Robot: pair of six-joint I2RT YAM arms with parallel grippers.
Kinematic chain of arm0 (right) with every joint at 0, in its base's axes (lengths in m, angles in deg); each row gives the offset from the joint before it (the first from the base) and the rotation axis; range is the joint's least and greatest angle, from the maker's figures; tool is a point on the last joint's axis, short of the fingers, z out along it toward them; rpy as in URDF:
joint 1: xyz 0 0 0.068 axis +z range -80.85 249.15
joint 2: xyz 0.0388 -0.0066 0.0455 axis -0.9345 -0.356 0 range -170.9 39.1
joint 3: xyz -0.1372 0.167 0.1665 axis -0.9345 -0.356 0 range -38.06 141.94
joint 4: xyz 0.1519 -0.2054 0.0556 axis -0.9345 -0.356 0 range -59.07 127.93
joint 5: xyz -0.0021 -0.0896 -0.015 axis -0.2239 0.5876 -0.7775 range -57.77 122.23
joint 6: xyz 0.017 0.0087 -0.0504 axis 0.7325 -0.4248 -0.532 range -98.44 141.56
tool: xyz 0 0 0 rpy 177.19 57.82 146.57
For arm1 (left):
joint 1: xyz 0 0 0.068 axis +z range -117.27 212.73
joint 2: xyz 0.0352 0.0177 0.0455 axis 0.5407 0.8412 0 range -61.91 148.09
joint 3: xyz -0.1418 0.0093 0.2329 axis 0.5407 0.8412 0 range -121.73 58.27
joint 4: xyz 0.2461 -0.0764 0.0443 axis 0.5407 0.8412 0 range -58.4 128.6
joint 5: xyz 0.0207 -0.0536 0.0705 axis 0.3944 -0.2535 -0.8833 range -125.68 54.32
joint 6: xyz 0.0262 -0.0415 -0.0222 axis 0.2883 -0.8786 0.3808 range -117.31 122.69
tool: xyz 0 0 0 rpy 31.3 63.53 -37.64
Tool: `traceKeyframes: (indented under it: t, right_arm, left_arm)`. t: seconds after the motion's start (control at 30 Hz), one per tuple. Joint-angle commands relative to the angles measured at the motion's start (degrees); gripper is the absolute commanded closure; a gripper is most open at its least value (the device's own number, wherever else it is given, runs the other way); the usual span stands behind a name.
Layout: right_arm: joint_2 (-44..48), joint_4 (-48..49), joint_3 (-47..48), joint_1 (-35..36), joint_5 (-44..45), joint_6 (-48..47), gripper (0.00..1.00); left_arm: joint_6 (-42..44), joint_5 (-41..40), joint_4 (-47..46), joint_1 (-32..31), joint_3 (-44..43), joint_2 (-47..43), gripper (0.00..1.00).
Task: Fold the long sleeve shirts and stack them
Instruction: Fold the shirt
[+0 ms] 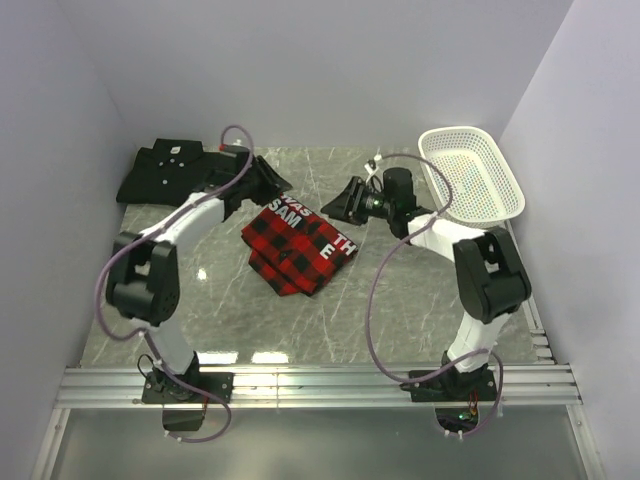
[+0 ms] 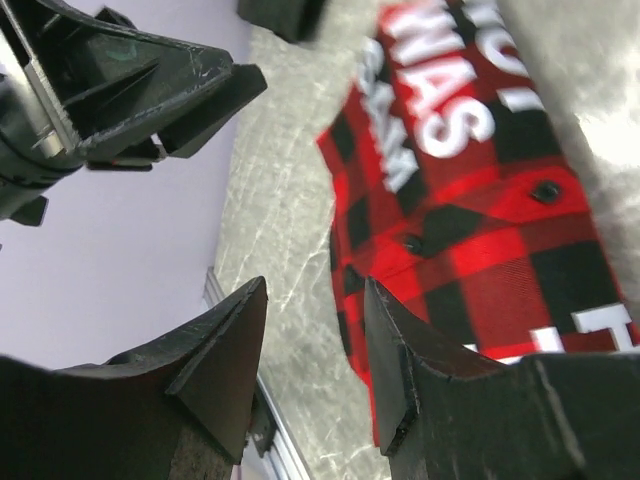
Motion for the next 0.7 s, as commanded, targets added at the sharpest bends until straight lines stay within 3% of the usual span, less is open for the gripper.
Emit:
traceKeyframes:
  t: [0.0, 0.2, 0.37, 0.53, 0.67]
  right_arm:
    - [-4.2, 8.5, -3.6, -1.2, -1.1, 4.5, 0.49]
    - [-12.3, 17.7, -11.8, -5.1, -1.3, 9.3, 0.51]
    - [-12.0, 13.8, -13.7, -6.9, 1.4, 6.4, 0.51]
    - [-5.8, 7.9, -12.6, -7.2, 3.7, 2.9, 0.51]
    - [-0.3, 2.3, -8.4, -6.4, 3.8, 0.0, 0.51]
  left_arm:
    - [-2.1, 6.9, -7.3, -0.5, 0.4, 6.6, 0.58]
    - [-2.9, 5.0, -13.8, 0.9, 4.3, 14.6, 0.64]
    - [0.5, 3.4, -14.3, 3.4, 6.5, 18.0, 0.58]
    - [3.1, 4.0, -13.8, 4.0, 6.5, 15.6, 0.5]
    - [2.8, 4.2, -12.3, 3.9, 7.8, 7.9, 0.42]
